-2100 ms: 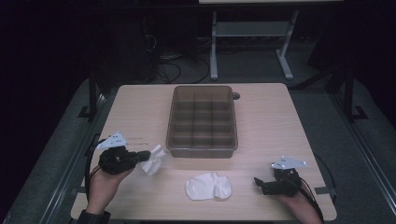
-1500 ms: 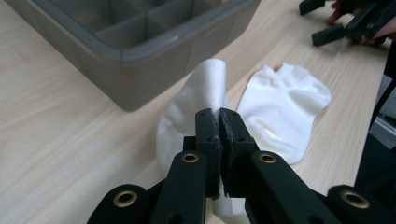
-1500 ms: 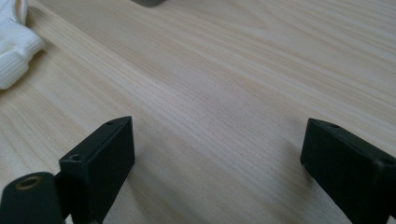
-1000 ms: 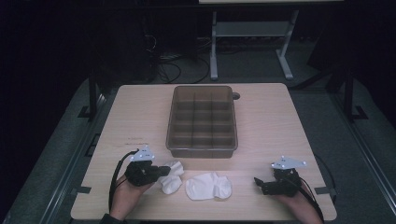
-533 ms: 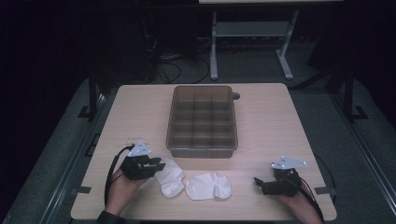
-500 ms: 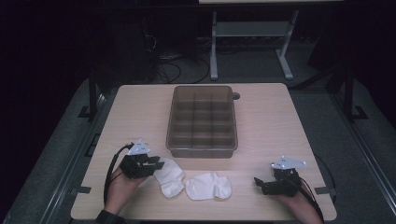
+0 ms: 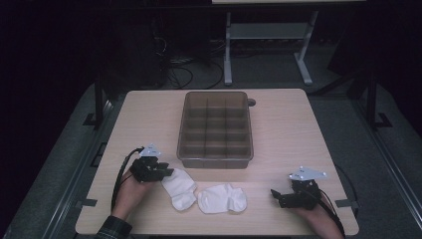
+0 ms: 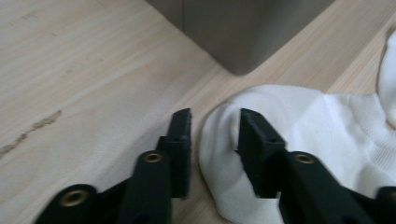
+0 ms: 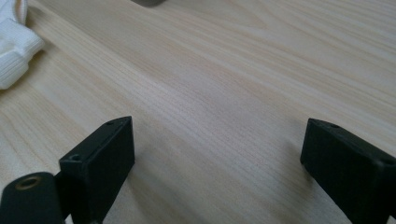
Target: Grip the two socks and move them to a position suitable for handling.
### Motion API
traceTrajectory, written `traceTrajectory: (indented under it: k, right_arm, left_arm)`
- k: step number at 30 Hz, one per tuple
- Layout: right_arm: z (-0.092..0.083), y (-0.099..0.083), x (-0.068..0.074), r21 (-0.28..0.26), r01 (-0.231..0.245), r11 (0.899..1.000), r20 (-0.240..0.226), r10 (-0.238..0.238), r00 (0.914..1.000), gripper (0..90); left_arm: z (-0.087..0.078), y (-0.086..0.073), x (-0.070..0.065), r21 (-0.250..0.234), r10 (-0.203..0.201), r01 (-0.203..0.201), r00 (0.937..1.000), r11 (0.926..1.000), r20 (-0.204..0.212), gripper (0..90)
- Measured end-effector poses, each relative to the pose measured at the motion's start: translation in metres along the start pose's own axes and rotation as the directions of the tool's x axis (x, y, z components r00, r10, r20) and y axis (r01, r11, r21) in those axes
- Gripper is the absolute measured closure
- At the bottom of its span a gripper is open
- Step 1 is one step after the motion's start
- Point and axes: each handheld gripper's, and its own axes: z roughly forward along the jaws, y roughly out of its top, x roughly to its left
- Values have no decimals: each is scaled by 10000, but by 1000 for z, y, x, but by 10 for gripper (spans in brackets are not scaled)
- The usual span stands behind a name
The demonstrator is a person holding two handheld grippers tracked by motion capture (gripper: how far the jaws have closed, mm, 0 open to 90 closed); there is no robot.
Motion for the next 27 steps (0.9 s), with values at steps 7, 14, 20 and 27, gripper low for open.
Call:
traceTrajectory:
  k: [7, 14, 20, 27]
  right_arm:
    - [0, 0, 0, 2, -2, 10000, -2, 2, 10000, 95]
    - [0, 0, 0, -1, 1, 10000, -2, -1, 10000, 95]
    - [0, 0, 0, -3, 0, 10000, -3, 0, 10000, 95]
    - [0, 0, 0, -1, -3, 10000, -2, 3, 10000, 95]
  left_arm:
    - [-11, 1, -5, -204, 194, -194, 9998, 9996, -23, 880]
    - [-37, 11, -22, -1048, 453, -455, 9990, 9935, -39, 889]
    - [-53, 21, -41, -1377, 786, -764, 9969, 9875, 102, 891]
    - [-65, 33, -62, -1742, 1235, -1152, 9916, 9779, 373, 892]
